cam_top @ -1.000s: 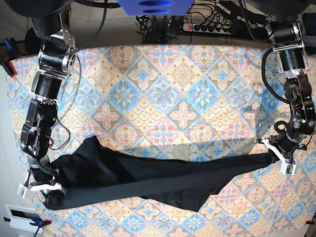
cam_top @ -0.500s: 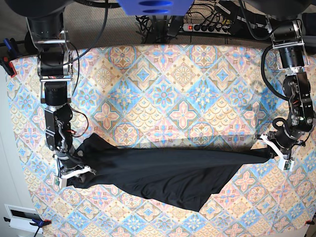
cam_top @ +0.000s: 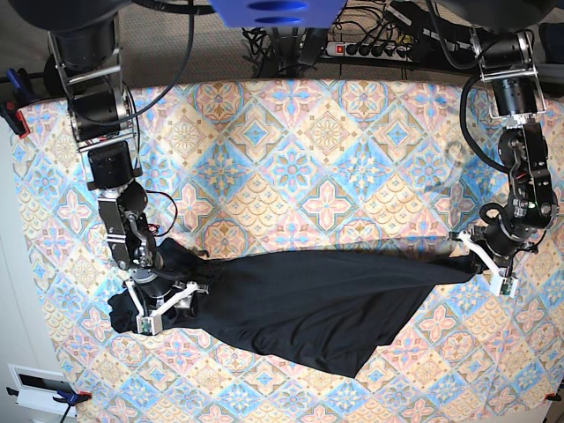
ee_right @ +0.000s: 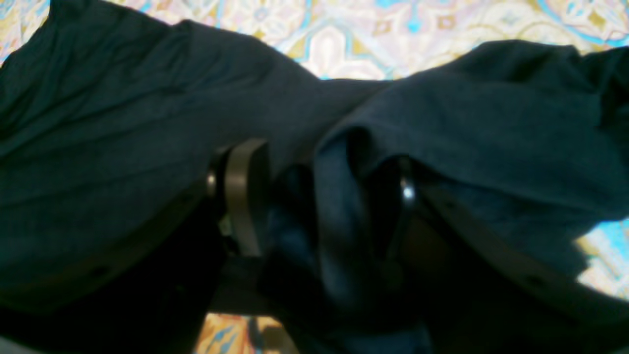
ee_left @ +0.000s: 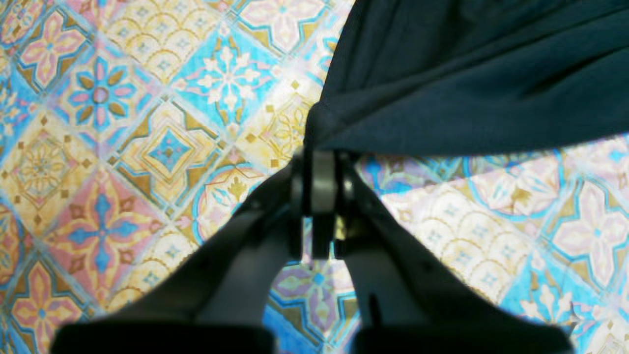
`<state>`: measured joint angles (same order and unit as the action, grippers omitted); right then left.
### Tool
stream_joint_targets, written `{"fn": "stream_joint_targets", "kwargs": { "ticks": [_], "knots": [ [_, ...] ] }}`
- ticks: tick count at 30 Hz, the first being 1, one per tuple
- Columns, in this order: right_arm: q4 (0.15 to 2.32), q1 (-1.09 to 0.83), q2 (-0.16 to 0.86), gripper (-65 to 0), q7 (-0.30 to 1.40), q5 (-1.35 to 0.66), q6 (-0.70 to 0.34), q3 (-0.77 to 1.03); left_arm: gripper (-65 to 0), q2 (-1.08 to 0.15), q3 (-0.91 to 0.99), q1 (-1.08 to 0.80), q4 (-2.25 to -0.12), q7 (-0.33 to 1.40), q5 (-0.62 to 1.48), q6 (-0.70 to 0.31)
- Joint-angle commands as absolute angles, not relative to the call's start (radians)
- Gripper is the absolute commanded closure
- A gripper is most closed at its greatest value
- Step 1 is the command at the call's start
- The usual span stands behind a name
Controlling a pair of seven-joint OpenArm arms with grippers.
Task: Layout the t-shirt on the table in an organized manner, then fold the t-shirt properly
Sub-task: 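Lower the shirt onto the table with both grippers, stretching it between them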
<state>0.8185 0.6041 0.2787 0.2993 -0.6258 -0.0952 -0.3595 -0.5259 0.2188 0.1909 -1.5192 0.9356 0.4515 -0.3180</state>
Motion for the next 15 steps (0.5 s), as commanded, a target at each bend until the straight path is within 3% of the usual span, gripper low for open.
{"fn": "stream_joint_targets", "kwargs": {
  "ticks": [1, 7, 15],
  "knots": [
    [0.866, 0.648, 0.295, -30.1, 0.263, -0.634, -0.104, -0.351, 0.0, -0.544, 0.226, 0.213, -1.532, 0.914, 0.458, -0.315],
    [1.003, 0.625, 0.363, -30.3, 0.271, -0.634, -0.104, -0.216, 0.0, -0.527, 0.225, 0.213, -1.532, 0.914, 0.458, -0.315],
    [1.038, 0.42, 0.386, -30.4, 0.309, -0.634, -0.104, 0.067, 0.0, -0.526, 0.226, 0.213, -1.532, 0.914, 0.458, -0.315]
  ]
}}
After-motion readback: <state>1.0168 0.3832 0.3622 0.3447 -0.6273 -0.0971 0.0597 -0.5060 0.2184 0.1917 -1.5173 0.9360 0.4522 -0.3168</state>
